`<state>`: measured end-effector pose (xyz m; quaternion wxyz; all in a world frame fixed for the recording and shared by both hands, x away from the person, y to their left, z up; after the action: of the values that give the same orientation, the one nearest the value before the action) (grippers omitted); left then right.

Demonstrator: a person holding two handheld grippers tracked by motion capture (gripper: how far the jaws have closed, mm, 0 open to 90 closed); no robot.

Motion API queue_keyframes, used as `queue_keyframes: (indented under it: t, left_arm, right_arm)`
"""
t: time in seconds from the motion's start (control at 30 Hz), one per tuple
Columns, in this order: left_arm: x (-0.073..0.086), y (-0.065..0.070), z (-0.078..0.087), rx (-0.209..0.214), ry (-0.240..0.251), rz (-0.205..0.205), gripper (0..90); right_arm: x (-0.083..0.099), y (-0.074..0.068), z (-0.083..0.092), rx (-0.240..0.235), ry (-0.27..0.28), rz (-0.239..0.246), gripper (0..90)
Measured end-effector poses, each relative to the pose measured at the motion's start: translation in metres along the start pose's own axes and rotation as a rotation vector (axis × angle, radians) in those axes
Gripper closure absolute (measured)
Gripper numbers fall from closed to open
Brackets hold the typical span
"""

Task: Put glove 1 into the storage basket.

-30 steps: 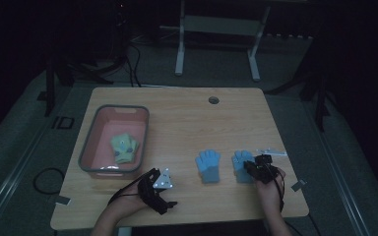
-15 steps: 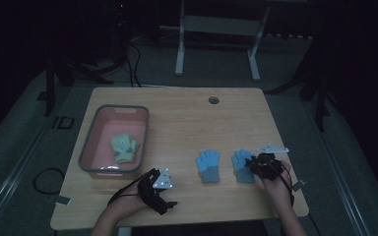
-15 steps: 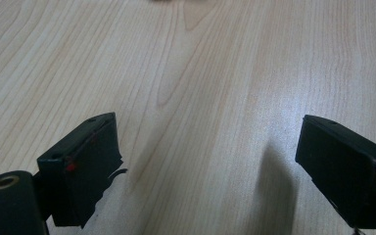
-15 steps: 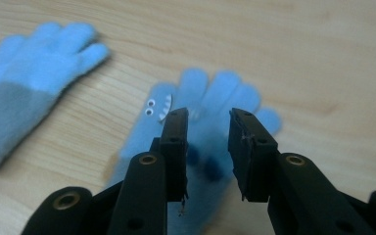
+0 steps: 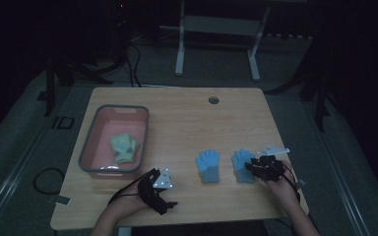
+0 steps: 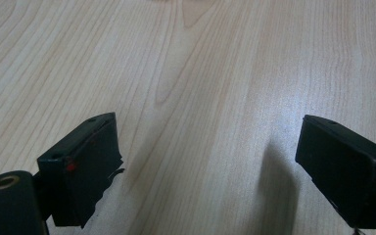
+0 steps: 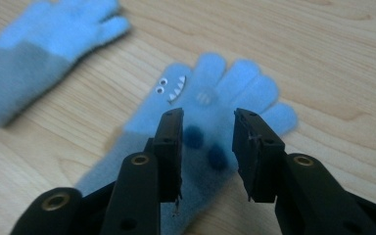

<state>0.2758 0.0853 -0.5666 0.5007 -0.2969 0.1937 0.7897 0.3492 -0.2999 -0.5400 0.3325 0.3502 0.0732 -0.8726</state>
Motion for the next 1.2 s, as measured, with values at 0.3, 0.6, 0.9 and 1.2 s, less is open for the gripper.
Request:
queue_keyframes:
  t: [0.3,0.6,0.9,1.2]
  left_arm:
    - [0.000,0.000,0.000,-0.002,0.001,0.000,9.7]
    - [-0.001,0.001,0.000,0.000,0.000,-0.006,9.6]
    - [-0.001,0.001,0.001,-0.002,0.004,-0.008,9.6]
    - [-0.002,0.001,0.001,-0.007,0.000,-0.014,9.6]
  right_arm:
    - [0.007,-0.005,-0.010,0.023,-0.039,0.028,63.7]
    - [0.002,-0.005,-0.008,0.015,-0.050,0.014,83.3]
    - [-0.024,-0.001,0.022,0.020,0.041,0.001,84.8]
    - [-0.060,-0.022,0.041,-0.048,0.122,0.042,84.9]
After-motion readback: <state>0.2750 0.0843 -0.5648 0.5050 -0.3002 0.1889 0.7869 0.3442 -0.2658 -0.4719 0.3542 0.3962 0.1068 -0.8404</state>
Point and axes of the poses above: each handheld gripper's, and its own axes: z roughly backward along the jaws, x roughly out of its underside, y roughly to its right, the point moved 1 cm from there along -z, roughly forward along the jaws, and after that the axes turned 5 degrees about z, right-handed, at the moved point
